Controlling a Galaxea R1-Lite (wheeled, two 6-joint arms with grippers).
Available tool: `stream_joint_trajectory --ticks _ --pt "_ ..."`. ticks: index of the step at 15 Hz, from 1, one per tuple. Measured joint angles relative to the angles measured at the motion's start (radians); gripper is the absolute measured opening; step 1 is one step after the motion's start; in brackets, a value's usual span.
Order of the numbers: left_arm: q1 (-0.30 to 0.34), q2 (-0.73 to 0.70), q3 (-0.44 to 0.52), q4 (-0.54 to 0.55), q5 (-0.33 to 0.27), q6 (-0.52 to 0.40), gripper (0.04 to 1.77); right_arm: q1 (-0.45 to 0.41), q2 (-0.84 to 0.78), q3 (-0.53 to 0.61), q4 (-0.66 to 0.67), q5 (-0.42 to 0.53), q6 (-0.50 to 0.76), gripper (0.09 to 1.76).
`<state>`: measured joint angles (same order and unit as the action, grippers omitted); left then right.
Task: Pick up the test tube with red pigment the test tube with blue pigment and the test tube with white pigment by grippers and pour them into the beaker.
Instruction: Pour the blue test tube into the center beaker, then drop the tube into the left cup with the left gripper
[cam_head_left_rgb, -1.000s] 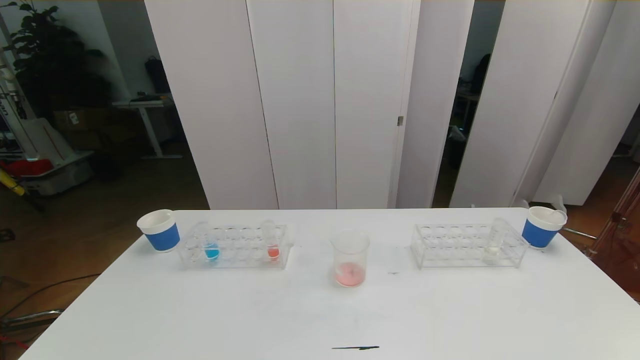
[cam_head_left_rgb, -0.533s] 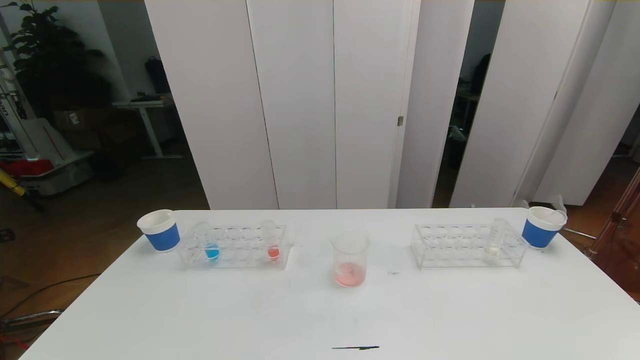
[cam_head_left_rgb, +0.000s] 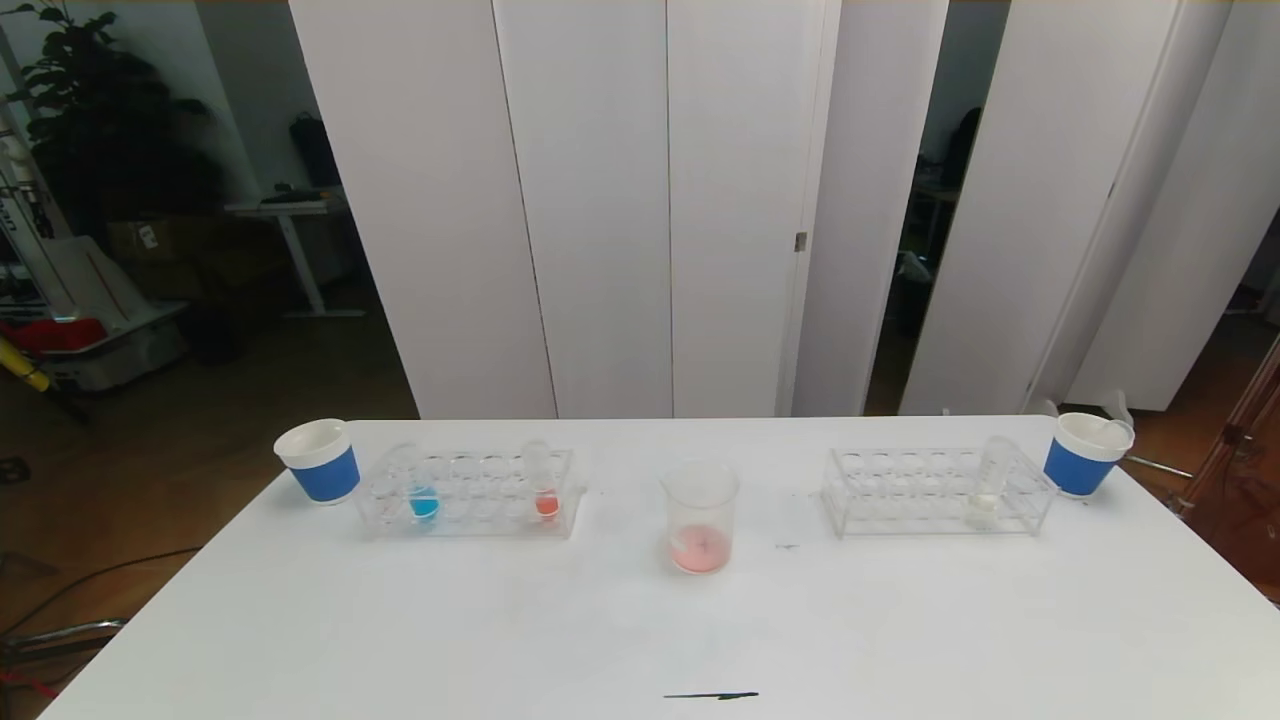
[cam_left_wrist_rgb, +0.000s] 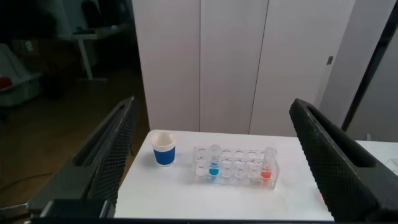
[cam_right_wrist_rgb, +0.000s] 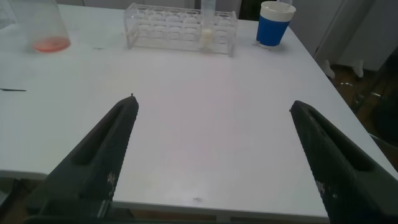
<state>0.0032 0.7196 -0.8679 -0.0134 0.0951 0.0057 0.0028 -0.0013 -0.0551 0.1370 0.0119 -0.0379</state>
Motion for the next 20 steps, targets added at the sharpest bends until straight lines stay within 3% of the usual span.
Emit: stream_joint_trajectory --ticks 5,15,20 --pt "0.001 0.240 0.067 -0.089 -0.010 -0.010 1.74 0.000 0.000 0.000 0.000 0.000 0.000 1.75" --pt "-0.019 0.609 0.394 -0.670 -0.007 -0.040 1.74 0.000 0.000 0.000 0.000 0.000 0.000 1.75" --pt "-0.043 0.786 0.481 -0.874 -0.003 -0.074 1.74 0.000 0.000 0.000 0.000 0.000 0.000 1.75"
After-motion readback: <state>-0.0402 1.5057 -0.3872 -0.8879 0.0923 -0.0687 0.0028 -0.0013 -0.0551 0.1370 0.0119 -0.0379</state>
